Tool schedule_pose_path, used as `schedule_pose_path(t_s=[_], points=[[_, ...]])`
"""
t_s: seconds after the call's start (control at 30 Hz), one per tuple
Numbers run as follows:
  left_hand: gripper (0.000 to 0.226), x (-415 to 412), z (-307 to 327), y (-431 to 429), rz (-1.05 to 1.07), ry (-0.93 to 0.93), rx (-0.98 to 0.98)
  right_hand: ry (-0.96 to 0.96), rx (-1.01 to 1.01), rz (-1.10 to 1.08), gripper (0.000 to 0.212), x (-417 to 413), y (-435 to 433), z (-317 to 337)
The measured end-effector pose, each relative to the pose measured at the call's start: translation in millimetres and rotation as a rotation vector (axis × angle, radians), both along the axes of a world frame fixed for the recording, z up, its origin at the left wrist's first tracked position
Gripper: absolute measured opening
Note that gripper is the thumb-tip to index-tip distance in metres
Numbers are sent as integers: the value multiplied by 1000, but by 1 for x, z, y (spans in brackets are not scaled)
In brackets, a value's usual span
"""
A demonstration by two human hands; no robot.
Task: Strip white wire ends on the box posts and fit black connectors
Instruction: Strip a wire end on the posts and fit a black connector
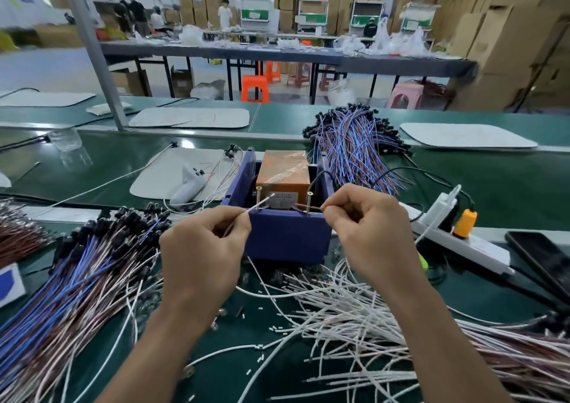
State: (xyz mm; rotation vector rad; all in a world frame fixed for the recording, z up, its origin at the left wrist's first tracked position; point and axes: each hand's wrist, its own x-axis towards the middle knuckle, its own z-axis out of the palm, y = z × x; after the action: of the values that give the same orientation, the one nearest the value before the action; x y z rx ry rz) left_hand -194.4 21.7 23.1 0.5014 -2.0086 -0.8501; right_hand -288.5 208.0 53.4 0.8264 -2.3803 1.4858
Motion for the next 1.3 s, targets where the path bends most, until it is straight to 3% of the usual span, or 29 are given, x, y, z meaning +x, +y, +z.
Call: schedule_pose_path(t_s=[0.4,0.6,0.83,0.93,1.0,1.07,1.17,1.3], points=[[14,1,-9,-5,62,-2,36,-12,-94,170,17,37,-15,2],[35,1,-3,-5,57,0,64,-98,150,126,16,25,-28,30],[36,3,-1,-7,62,-3,74,-7,133,98,22,41,-34,41],[36,4,0,-7,47,-5,70,0,313,-36,20,46,-33,25],[39,5,1,-6,55,-5,69,-92,359,-77,19,45,-30,14],[38,5,2,-7,60,-10,81,-318,223,27,17,47,-30,6],[32,5,1,-8,43,-9,99,-637,-146,222,18,52,-32,5],[33,1,2,-7,35,11,137,-503,-224,270,21,46,-28,21]])
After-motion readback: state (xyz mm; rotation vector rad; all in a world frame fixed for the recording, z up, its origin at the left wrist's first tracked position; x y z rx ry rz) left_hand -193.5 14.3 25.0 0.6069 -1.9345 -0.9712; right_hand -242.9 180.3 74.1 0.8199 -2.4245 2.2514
